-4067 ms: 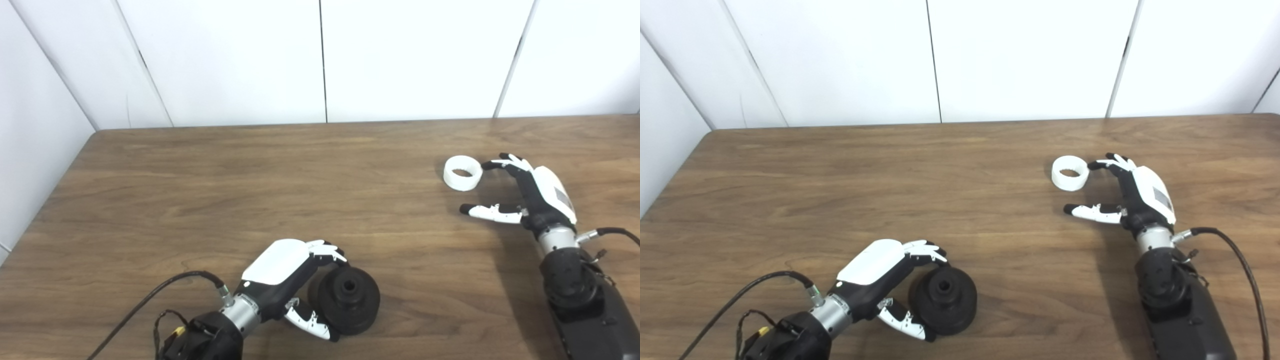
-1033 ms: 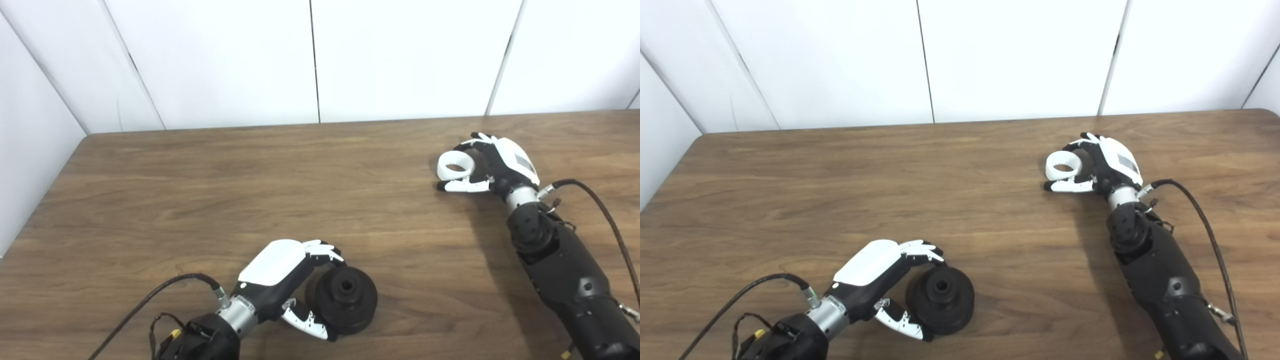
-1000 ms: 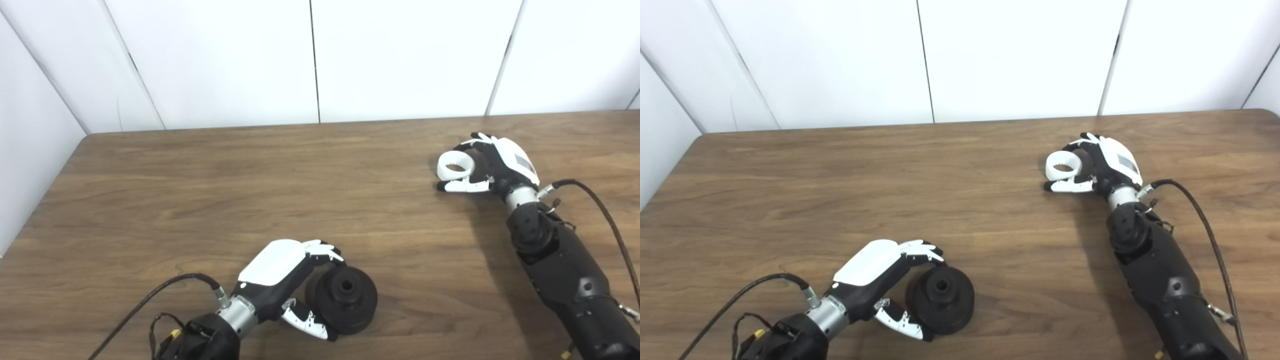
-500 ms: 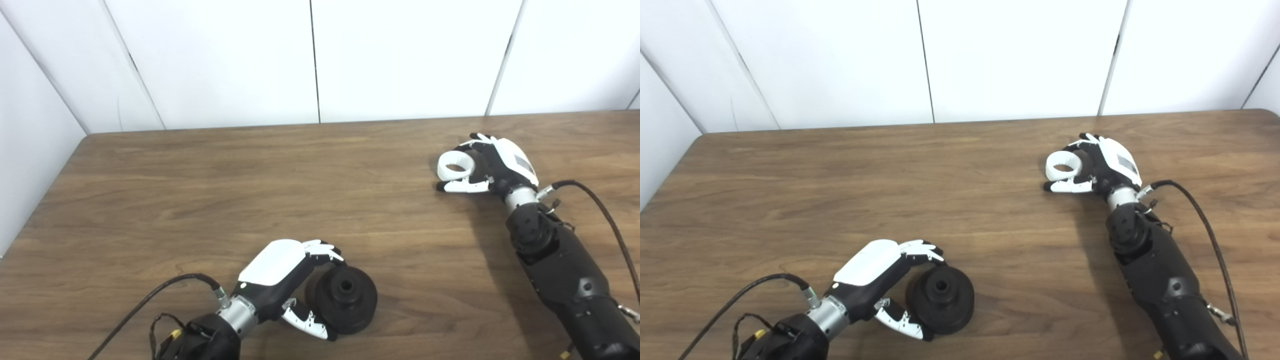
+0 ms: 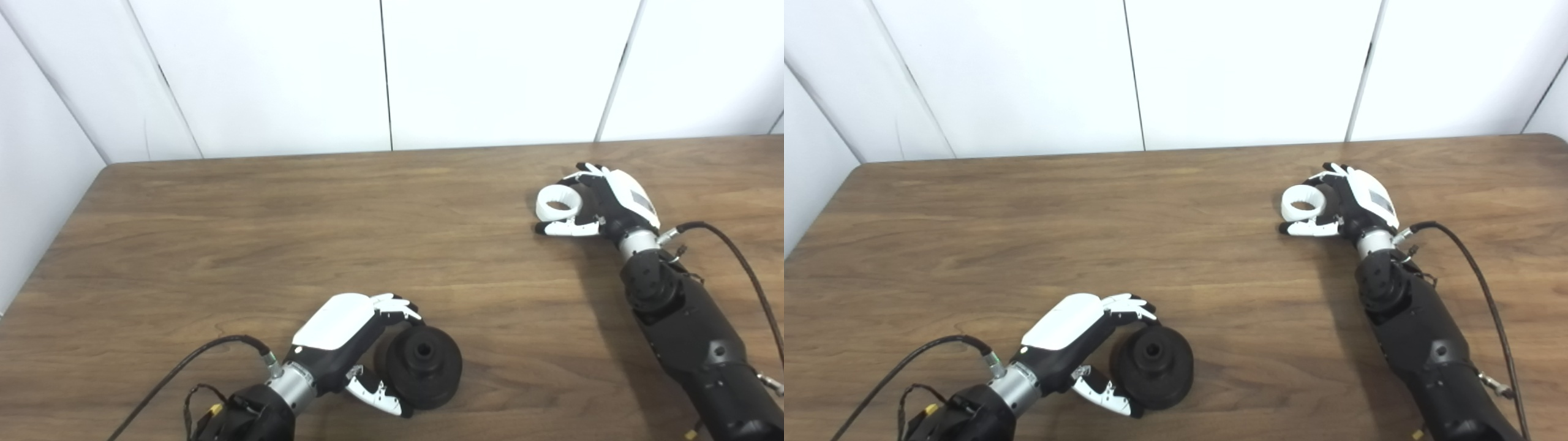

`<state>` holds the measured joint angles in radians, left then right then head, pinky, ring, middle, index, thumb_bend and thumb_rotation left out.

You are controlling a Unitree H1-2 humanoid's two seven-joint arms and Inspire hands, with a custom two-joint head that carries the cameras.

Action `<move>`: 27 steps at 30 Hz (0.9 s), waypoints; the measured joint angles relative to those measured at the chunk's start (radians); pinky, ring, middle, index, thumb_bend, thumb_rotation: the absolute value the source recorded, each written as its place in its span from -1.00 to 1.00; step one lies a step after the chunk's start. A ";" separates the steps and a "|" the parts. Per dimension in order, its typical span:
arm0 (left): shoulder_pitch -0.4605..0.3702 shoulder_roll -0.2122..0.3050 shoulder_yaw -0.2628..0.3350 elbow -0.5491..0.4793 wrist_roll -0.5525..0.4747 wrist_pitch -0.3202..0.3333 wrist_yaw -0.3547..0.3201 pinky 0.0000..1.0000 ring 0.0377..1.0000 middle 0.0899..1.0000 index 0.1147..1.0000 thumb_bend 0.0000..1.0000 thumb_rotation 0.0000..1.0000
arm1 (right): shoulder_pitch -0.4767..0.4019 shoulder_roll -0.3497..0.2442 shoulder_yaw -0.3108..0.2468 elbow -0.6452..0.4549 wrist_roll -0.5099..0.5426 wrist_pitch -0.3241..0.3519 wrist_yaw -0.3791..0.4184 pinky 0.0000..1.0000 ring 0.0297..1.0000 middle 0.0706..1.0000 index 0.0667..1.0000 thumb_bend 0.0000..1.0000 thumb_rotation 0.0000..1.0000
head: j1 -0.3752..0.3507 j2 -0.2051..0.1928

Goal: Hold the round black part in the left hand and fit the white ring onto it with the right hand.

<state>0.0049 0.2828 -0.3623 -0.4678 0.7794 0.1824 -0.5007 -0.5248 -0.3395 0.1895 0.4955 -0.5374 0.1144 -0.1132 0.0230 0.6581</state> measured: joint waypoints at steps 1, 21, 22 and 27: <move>0.000 0.000 0.000 0.000 0.000 0.000 0.000 0.68 0.83 0.71 0.32 0.74 -0.60 | 0.000 0.000 0.000 0.000 0.000 0.000 0.000 0.85 0.97 0.85 0.33 0.57 -0.38 | 0.000 0.000; 0.000 0.000 0.001 0.000 -0.001 0.000 0.000 0.68 0.83 0.71 0.32 0.75 -0.61 | -0.001 0.000 -0.002 0.004 0.008 -0.015 -0.005 0.86 0.96 0.83 0.28 0.53 -0.49 | -0.002 0.000; 0.000 0.000 0.001 0.000 -0.001 0.000 0.000 0.68 0.83 0.72 0.32 0.74 -0.59 | -0.001 0.000 -0.002 0.004 0.008 -0.015 -0.005 0.86 0.95 0.82 0.28 0.53 -0.51 | -0.002 -0.002; 0.000 0.000 0.000 0.000 0.000 0.000 -0.001 0.68 0.83 0.72 0.33 0.74 -0.59 | -0.001 0.000 -0.003 0.005 0.009 -0.018 -0.007 0.83 0.94 0.82 0.26 0.52 -0.51 | -0.002 0.000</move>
<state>0.0048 0.2829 -0.3619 -0.4675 0.7791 0.1821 -0.5013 -0.5259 -0.3394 0.1869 0.5001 -0.5280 0.0961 -0.1199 0.0215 0.6581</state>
